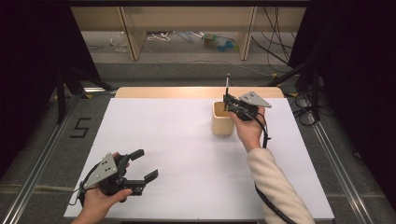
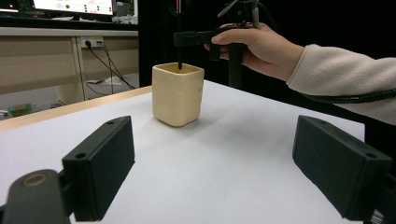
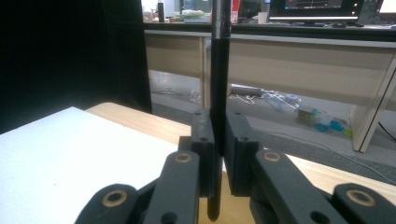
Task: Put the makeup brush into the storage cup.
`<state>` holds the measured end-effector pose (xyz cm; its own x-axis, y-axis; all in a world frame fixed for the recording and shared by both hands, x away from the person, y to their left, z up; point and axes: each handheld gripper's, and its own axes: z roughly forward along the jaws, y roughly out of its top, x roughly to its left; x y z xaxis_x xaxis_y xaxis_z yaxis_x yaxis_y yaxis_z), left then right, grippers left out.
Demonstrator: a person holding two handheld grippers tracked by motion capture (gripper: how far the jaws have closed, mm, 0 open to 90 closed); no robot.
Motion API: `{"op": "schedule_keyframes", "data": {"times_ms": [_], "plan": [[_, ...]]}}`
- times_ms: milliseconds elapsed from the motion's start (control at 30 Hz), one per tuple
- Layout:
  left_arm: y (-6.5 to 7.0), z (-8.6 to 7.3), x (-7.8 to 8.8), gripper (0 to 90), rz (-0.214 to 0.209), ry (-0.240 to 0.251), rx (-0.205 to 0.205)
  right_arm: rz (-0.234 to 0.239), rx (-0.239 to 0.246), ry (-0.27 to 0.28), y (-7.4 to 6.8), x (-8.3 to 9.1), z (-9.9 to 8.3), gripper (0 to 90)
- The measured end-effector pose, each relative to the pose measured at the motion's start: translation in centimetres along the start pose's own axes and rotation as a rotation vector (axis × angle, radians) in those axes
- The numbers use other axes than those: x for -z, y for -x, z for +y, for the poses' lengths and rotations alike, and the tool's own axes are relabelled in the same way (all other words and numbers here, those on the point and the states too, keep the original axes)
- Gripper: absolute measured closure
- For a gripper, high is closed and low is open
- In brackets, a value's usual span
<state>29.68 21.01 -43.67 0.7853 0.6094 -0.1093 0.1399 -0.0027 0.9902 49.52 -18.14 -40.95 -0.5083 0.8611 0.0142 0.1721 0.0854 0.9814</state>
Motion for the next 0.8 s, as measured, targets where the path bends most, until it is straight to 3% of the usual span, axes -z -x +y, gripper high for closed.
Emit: {"op": "schedule_keyframes", "data": {"times_ms": [800], "plan": [[0.0, -0.01, -0.01, 12.8, 0.0, -0.001, -0.001, 0.001, -0.005, -0.003, 0.04, -0.36, -0.59, 84.0]]}}
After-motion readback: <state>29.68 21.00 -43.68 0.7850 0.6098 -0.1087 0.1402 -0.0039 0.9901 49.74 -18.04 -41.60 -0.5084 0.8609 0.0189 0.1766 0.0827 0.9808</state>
